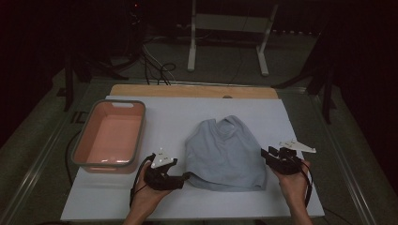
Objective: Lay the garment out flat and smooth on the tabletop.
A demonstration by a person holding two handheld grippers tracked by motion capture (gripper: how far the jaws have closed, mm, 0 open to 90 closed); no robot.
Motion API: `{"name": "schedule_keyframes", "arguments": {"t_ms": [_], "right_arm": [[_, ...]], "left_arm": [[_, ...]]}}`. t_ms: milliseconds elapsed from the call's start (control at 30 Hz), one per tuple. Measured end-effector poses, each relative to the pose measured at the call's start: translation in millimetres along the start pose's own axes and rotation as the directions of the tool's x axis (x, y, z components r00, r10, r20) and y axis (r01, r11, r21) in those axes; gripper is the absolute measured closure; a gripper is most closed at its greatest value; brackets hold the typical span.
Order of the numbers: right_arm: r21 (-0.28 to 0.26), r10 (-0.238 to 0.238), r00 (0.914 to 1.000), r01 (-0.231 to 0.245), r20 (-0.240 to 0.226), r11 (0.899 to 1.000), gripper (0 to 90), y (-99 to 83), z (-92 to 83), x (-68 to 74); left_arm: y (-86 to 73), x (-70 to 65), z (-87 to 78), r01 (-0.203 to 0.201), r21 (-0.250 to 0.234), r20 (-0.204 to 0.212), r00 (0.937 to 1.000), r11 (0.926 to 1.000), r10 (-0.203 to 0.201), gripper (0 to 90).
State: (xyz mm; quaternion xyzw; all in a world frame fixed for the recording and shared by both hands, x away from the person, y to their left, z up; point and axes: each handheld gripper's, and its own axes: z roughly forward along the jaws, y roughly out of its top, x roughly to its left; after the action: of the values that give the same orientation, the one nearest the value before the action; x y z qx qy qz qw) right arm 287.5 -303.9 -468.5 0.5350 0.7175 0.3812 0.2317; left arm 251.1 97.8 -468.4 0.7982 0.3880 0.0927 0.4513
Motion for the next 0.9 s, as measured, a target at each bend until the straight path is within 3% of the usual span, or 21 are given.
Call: {"name": "schedule_keyframes", "arguments": {"t_ms": [167,200,367,600,800,900], "right_arm": [[-0.001,0.008,0.9999,-0.008,-0.015,1.0,47.9,0.4,2.0,0.4],[0.005,0.006,0.9998,-0.006,-0.02,1.0,44.6,-0.3,2.9,-0.2],[0.012,0.002,0.9997,-0.001,-0.024,1.0,38.5,-0.4,3.5,-0.2],[0.021,0.0,0.999,0.0,-0.044,1.0,29.8,-0.5,6.5,0.1],[0.037,0.003,0.9993,-0.001,-0.037,0.999,29.7,-1.9,6.4,-3.7],[0.066,-0.003,0.9996,0.005,-0.027,0.998,36.8,-5.0,6.4,-7.4]], "left_arm": [[5.3,-0.7,-6.9,0.004,-0.042,0.019,0.9998,0.9991,-0.003,26.5],[9.0,-1.0,-11.2,0.007,-0.073,0.029,0.9996,0.9973,-0.004,26.5],[16.1,1.9,-11.3,0.001,-0.079,0.007,1.0,0.9969,-0.001,26.5],[25.3,17.1,9.9,0.018,-0.055,-0.029,0.9994,0.9983,-0.019,27.2],[30.5,25.0,22.9,0.025,-0.048,-0.044,0.9987,0.9985,-0.027,28.9],[34.7,33.6,39.5,0.031,-0.025,-0.067,0.9972,0.9992,-0.032,31.9]]}}
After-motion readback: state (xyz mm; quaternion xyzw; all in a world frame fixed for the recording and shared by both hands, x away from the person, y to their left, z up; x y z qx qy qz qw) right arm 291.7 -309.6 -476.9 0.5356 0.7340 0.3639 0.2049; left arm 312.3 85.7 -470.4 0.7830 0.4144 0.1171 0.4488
